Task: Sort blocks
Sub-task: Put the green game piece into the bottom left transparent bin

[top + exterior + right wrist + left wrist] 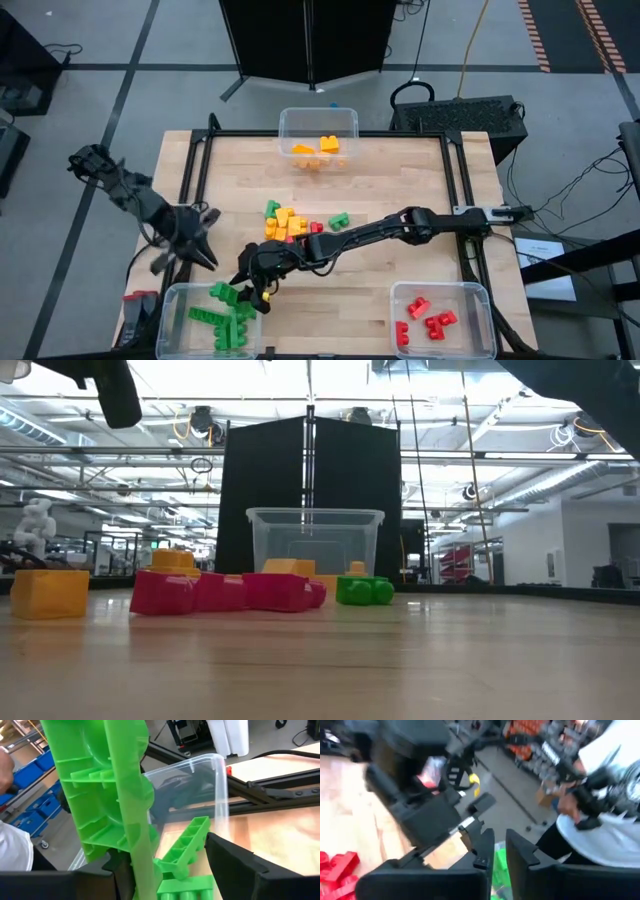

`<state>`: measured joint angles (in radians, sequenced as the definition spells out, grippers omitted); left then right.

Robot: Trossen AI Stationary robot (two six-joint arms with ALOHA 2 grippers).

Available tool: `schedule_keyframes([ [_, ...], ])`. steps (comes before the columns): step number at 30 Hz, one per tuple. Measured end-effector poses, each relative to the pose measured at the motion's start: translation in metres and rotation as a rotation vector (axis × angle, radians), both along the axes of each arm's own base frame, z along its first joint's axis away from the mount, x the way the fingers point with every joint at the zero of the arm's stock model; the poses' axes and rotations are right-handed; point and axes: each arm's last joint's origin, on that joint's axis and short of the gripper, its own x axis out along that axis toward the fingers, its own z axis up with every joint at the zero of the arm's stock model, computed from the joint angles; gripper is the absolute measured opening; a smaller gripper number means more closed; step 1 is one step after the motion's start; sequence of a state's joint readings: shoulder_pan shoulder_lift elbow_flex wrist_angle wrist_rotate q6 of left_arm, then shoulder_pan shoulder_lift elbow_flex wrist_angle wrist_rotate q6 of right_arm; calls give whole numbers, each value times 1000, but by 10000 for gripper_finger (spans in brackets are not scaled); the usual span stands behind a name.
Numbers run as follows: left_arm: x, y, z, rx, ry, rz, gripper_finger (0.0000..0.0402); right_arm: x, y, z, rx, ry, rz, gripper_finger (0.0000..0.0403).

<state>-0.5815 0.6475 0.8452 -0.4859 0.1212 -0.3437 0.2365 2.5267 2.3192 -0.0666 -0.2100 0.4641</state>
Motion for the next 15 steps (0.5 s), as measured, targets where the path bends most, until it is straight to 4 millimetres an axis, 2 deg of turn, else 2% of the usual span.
schedule_keyframes([
  [4, 14, -13, -12, 74, 72, 1, 4, 2, -6, 0, 3, 1, -12, 212],
  [8, 21, -19, -18, 128, 96, 53, 2, 2, -9, 0, 23, 10, -23, 212],
  [15, 18, -23, -26, 120, 200, 60, 3, 2, -8, 0, 22, 10, -22, 212],
])
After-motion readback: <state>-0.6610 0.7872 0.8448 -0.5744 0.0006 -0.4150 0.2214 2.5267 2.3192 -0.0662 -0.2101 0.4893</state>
